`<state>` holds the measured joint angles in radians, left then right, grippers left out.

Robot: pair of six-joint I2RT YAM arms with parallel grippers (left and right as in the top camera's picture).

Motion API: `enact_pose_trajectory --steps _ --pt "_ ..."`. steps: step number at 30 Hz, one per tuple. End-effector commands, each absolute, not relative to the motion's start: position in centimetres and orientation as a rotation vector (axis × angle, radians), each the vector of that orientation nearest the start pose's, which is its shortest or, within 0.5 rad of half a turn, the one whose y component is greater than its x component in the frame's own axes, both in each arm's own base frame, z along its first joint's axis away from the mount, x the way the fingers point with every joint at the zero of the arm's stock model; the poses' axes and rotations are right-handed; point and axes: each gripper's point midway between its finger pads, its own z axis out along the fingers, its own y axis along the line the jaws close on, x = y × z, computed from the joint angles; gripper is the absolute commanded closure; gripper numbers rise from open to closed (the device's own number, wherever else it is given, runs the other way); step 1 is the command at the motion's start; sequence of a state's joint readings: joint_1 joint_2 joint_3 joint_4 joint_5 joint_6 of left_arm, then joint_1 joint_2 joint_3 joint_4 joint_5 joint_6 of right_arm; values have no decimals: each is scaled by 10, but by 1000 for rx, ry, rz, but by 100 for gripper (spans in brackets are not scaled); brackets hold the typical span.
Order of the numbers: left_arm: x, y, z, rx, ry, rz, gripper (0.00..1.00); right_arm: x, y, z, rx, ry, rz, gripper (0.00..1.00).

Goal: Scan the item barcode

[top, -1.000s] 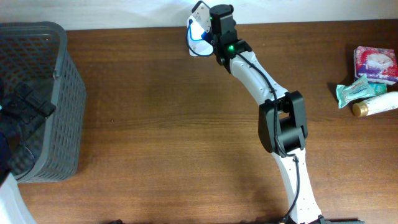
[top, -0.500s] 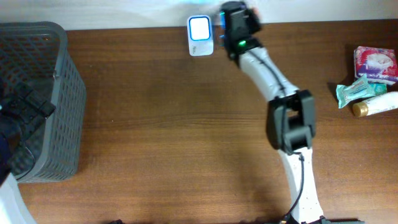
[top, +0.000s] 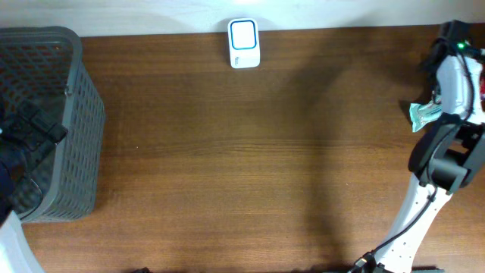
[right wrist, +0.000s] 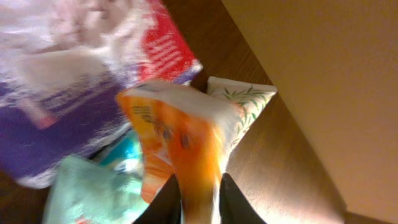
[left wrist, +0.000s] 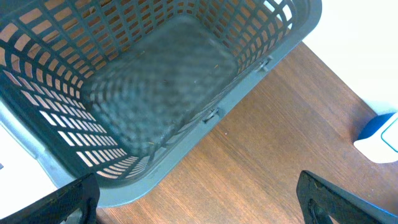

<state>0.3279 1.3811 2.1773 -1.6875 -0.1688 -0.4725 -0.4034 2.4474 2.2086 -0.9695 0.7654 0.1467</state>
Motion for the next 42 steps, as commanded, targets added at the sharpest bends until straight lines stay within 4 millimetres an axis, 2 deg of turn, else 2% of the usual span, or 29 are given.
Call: enact_pose_trajectory --steps 1,3,5,6,9,10,13,14,16,18,21,25,30,31,34,37,40,42 --pt "228 110 401 -1038 2217 148 1 456 -324 111 977 2488 -971 52" --pt "228 110 401 -1037 2217 147 1 451 -324 112 983 2499 -972 4" --pt "228 110 401 -1038 2217 148 1 455 -316 127 975 2490 -883 1" --pt "228 110 401 -1037 2217 147 1 459 -310 148 987 2447 -793 1" --pt "228 110 401 -1037 2217 147 1 459 -288 233 967 2290 -598 1" --pt "228 110 401 -1038 2217 148 1 450 -270 280 962 2206 -481 1" --pt "228 110 401 -1037 2217 147 1 419 -231 349 976 2091 -281 1" --pt "228 110 401 -1038 2217 148 1 400 -215 372 949 2075 -249 1" --pt "228 110 401 -1037 2217 147 1 365 -187 402 911 2061 -231 1" --pt "228 110 401 -1037 2217 147 1 344 -156 417 854 2074 -203 1" --pt "228 110 401 -1038 2217 148 1 323 -109 423 739 2130 -170 1" --pt "228 110 401 -1037 2217 147 1 292 -79 409 644 2161 -236 1" --pt "228 110 401 -1038 2217 148 1 233 -40 391 482 2088 -88 1" --pt "228 110 401 -1037 2217 147 1 218 -31 379 449 2108 -39 1" --pt "228 110 401 -1037 2217 147 1 179 -21 341 415 2200 19 1" --pt "228 110 401 -1037 2217 147 1 153 -20 313 420 2330 -6 1" --pt "228 110 401 -1038 2217 148 1 142 -22 303 426 2391 -28 1" --pt "228 110 401 -1037 2217 147 1 141 -22 302 426 2395 -29 1"
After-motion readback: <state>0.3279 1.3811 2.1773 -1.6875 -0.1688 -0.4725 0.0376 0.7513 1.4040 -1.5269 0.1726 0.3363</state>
